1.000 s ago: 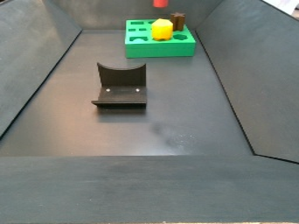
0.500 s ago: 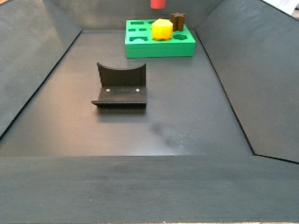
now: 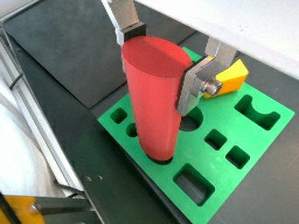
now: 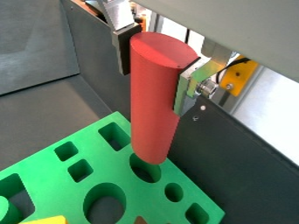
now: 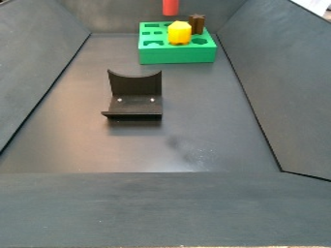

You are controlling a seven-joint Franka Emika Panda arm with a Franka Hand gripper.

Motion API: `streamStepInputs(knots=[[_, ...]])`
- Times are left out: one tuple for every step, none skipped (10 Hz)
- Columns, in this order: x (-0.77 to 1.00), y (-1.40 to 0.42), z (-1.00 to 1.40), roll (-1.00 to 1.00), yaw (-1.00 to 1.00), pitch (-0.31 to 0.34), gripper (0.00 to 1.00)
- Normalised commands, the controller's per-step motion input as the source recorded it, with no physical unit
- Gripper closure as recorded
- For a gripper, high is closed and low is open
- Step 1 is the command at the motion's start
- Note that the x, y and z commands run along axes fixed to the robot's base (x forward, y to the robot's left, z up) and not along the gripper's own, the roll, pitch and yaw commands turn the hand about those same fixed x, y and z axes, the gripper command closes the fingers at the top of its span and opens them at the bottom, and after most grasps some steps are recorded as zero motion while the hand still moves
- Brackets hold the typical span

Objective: Pick up the oval object. Move up. Move to above the board. Insert the oval object.
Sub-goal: Insert the oval object.

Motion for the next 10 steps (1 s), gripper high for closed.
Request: streamStepInputs(knots=[[0.27, 0.00, -0.24, 0.00, -0.01, 0.000, 1.00], [0.12, 0.00, -0.18, 0.05, -0.07, 0.000, 1.00], [0.00, -0.10, -0.08, 0.04, 0.00, -0.001, 1.00], [-0.02, -0.22, -0.27, 0.23, 0.00, -0.023, 1.00], [0.00, -0.18, -0.11, 0.15, 0.01, 0.000, 1.00], [0.00, -0.18, -0.14, 0.11, 0.00, -0.009, 1.00], [0.00, -0.04, -0.05, 0.00, -0.04, 0.000, 1.00], [0.01, 0.00, -0.20, 0.04, 0.00, 0.000, 1.00], [0.19, 0.00, -0.32, 0.04, -0.06, 0.000, 1.00], [0.28, 0.04, -0.27, 0.09, -0.20, 0.000, 1.00]])
